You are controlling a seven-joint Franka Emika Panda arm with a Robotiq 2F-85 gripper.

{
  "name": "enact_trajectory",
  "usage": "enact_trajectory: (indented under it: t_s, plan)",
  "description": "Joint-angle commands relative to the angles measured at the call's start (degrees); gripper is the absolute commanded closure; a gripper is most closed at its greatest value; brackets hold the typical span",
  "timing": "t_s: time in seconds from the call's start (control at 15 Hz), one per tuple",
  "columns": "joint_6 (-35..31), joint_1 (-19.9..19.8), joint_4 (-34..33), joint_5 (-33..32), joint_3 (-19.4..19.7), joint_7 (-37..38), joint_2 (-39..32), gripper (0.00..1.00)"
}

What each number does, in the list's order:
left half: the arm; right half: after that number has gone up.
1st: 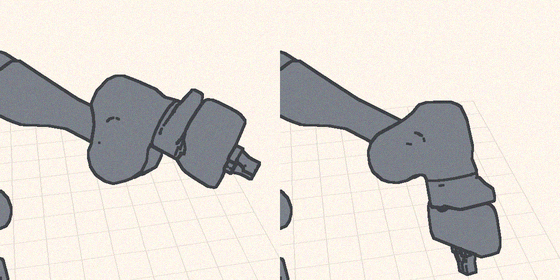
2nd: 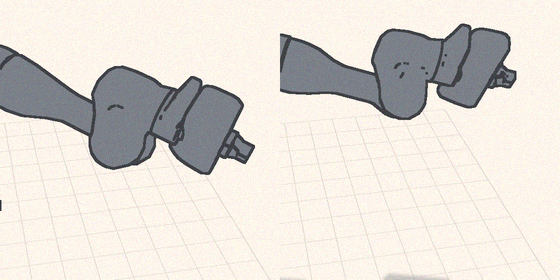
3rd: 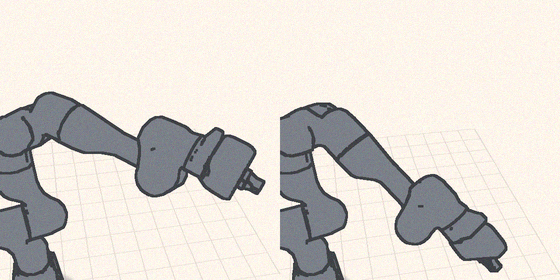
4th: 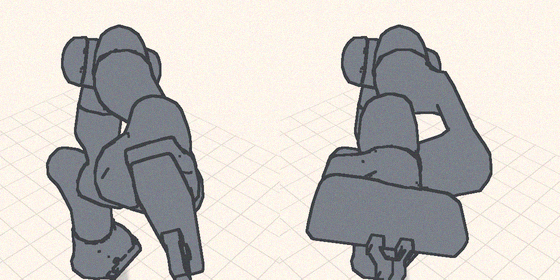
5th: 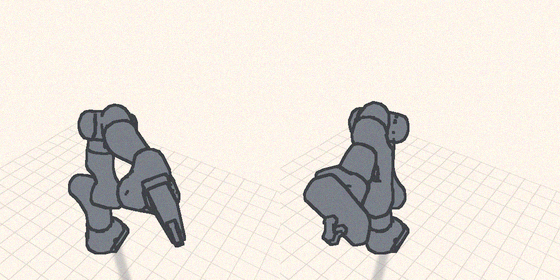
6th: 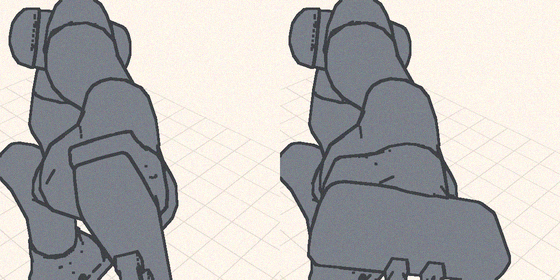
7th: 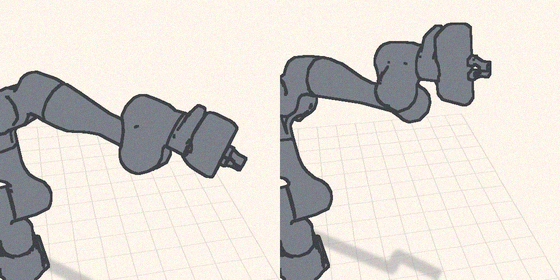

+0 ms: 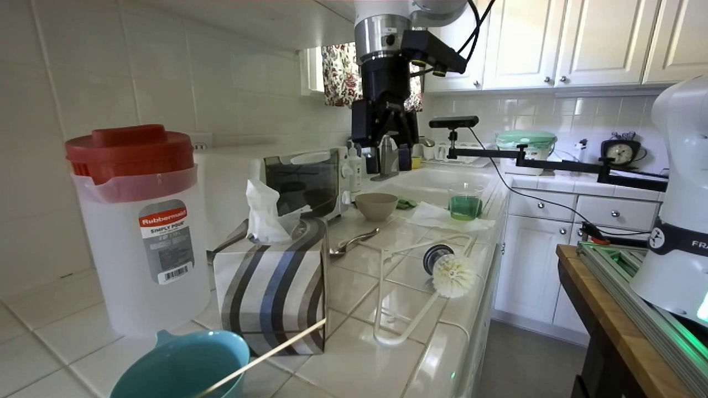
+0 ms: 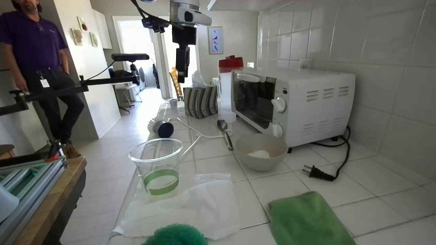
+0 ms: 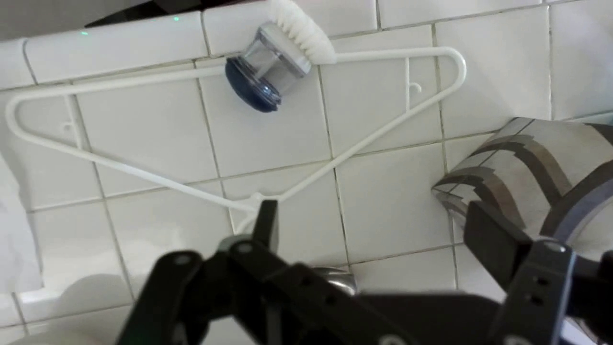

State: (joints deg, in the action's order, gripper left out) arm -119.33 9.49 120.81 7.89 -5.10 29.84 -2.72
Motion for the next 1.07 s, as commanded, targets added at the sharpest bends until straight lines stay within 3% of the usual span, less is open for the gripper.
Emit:
enact_trajectory:
  t_s: [0.0, 0.33, 1.0]
  plan:
    - [0.2, -0.6, -0.2, 0.0, -0.7, 0.0, 0.1, 0.0]
    - [-0.3, -1.2, -1.3, 0.7, -0.3, 2.2, -1.2, 0.0]
    - [-8.7, -5.7, -1.5, 1.0, 3.6, 21.4, -1.4, 0.0]
